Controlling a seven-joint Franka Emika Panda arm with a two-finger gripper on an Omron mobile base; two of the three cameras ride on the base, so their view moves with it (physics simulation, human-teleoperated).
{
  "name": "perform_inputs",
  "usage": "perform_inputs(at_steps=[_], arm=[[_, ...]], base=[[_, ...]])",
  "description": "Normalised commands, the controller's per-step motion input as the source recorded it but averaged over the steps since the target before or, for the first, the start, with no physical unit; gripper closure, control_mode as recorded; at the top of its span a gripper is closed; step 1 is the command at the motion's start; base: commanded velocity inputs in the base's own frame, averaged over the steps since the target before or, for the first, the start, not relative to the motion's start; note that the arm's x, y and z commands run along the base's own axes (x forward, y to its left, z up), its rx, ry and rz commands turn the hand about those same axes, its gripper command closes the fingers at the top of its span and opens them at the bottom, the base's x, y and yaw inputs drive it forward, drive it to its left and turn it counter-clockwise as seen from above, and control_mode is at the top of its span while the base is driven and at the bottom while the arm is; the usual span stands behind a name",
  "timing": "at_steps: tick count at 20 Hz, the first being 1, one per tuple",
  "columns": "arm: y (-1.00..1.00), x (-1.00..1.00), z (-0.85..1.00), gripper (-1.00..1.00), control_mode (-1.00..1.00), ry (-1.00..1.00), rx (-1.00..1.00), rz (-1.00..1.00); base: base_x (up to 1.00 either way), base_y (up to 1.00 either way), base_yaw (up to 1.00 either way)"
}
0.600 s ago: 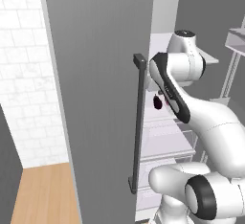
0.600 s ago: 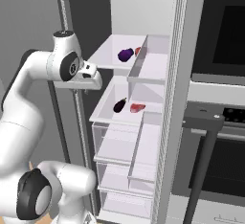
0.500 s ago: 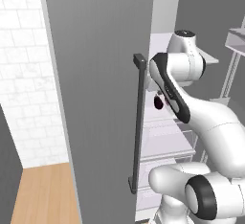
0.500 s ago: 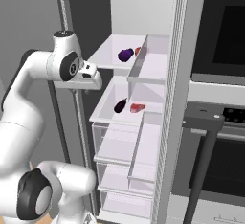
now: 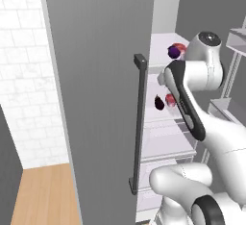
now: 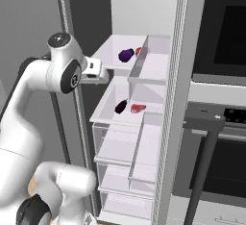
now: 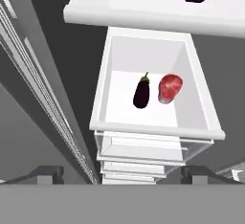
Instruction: Place one eggplant and one steak in each tupperware on the nearby counter, to pack two identical lunches.
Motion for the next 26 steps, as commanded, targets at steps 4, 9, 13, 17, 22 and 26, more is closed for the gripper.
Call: perform_inputs(at_steps=[4,9,13,17,22,26], arm=[[-0.42,0.03,0.41,-1.00,-1.00,-0.37,0.00,-0.01],[-0.38,0.30,0.46,-1.00,-1.00,-0.06,0.06,-0.15],[-0.22,0.46,0.46,-1.00,-1.00,0.00,0.15,-0.16],[-0.14,0.58,0.20,-1.00,-1.00,0.08,0.12,-0.12],[-0.09,0.76,0.00,-1.00,-1.00,0.07,0.02,-0.03],[-0.15,0.73,0.00,-1.00,-1.00,0.04,0.00,0.00]], base=[[0.00,0.00,0.00],[0.00,0.00,0.00],[0.00,0.00,0.00],[0.00,0.00,0.00],[0.00,0.00,0.00],[0.00,0.00,0.00]])
